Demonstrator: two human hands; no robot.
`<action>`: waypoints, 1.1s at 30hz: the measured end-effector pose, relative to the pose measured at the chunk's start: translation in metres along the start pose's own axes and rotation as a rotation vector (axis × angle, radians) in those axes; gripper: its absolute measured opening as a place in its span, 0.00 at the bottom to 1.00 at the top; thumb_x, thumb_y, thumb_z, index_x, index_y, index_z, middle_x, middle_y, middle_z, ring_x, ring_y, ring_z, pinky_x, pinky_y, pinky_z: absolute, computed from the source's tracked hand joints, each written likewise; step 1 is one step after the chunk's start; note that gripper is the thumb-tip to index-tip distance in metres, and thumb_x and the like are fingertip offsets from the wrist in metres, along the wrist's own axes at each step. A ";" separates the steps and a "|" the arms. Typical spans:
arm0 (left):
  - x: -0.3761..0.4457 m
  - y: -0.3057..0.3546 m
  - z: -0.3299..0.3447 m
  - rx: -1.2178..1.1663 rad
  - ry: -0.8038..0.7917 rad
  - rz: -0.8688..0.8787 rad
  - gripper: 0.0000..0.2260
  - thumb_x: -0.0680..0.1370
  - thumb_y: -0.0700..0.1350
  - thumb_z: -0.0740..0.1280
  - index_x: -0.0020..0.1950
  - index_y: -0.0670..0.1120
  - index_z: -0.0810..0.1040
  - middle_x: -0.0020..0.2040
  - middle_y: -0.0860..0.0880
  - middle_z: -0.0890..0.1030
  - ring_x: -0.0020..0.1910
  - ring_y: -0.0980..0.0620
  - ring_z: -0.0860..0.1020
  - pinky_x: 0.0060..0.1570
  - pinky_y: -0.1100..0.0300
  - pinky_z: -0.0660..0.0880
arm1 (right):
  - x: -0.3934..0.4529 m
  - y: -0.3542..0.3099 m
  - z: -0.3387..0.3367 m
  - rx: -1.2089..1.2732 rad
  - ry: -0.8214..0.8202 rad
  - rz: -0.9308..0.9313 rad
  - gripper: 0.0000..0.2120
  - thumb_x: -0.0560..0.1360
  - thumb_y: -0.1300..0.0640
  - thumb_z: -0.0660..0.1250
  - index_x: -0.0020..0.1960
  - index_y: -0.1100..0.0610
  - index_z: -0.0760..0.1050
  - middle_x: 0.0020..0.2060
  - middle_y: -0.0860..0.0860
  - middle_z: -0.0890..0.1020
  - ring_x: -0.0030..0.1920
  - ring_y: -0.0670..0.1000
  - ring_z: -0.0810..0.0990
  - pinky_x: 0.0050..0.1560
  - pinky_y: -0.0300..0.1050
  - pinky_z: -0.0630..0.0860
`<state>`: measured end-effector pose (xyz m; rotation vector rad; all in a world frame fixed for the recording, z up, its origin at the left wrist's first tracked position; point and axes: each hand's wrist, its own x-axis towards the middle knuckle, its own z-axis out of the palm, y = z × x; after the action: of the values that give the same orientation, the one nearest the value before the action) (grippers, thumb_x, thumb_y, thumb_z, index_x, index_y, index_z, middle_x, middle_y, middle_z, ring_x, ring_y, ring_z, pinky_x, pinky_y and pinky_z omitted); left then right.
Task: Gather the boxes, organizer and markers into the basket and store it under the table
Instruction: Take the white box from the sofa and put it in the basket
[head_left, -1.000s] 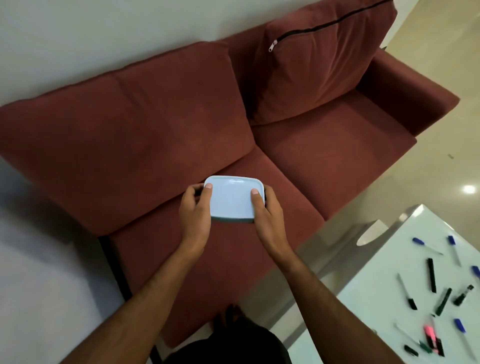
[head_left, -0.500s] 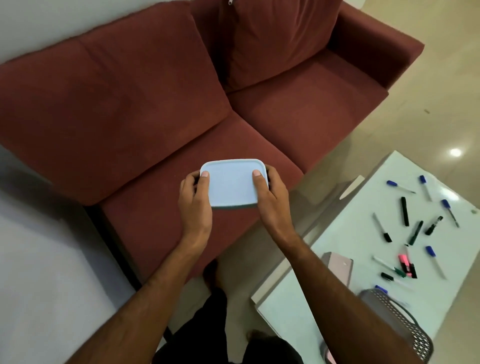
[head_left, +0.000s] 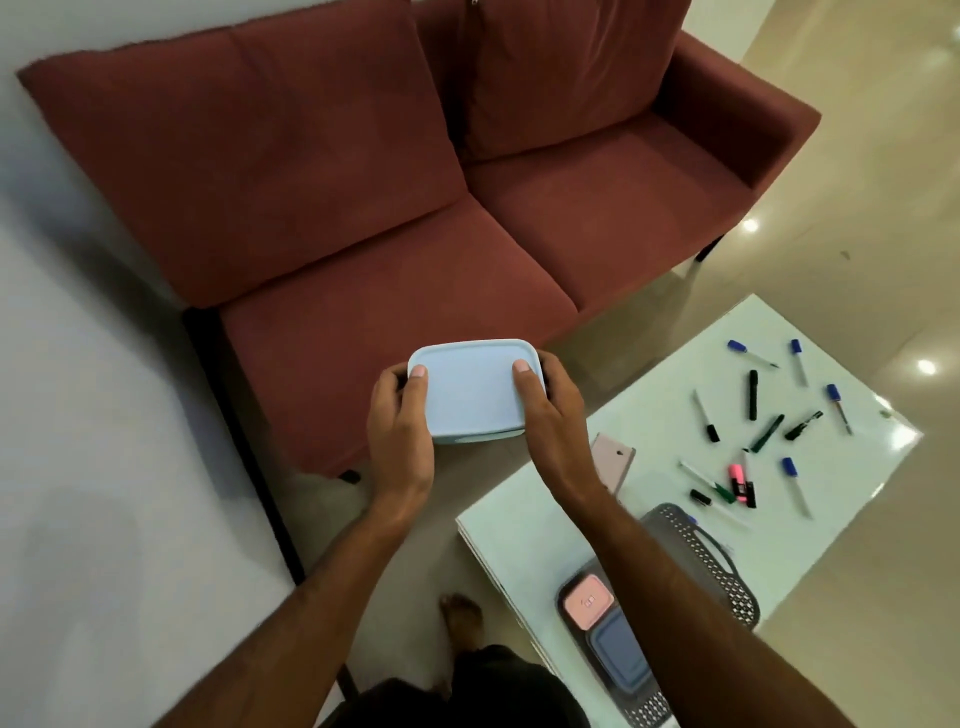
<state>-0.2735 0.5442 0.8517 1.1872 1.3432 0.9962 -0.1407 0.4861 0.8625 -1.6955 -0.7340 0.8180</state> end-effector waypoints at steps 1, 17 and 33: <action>-0.013 -0.001 -0.004 -0.001 0.013 -0.005 0.10 0.82 0.54 0.61 0.53 0.51 0.79 0.53 0.49 0.82 0.50 0.54 0.77 0.47 0.60 0.72 | -0.012 0.000 -0.004 0.000 -0.003 -0.005 0.12 0.84 0.46 0.61 0.63 0.49 0.76 0.53 0.43 0.82 0.50 0.37 0.80 0.43 0.31 0.77; -0.247 -0.074 -0.032 -0.153 0.196 -0.073 0.15 0.80 0.56 0.61 0.55 0.46 0.79 0.52 0.47 0.81 0.50 0.54 0.78 0.45 0.62 0.75 | -0.203 0.070 -0.083 -0.036 -0.168 0.004 0.10 0.85 0.50 0.60 0.60 0.51 0.77 0.51 0.47 0.83 0.48 0.41 0.79 0.46 0.39 0.76; -0.354 -0.175 0.160 -0.020 0.233 -0.192 0.11 0.86 0.50 0.62 0.62 0.47 0.79 0.58 0.49 0.83 0.55 0.53 0.81 0.53 0.61 0.79 | -0.185 0.209 -0.277 -0.144 -0.184 0.069 0.09 0.84 0.48 0.62 0.60 0.46 0.78 0.53 0.44 0.83 0.54 0.42 0.81 0.54 0.41 0.76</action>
<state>-0.1463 0.1588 0.7214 0.9275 1.5946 1.0285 -0.0068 0.1357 0.7453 -1.7982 -0.8812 0.9994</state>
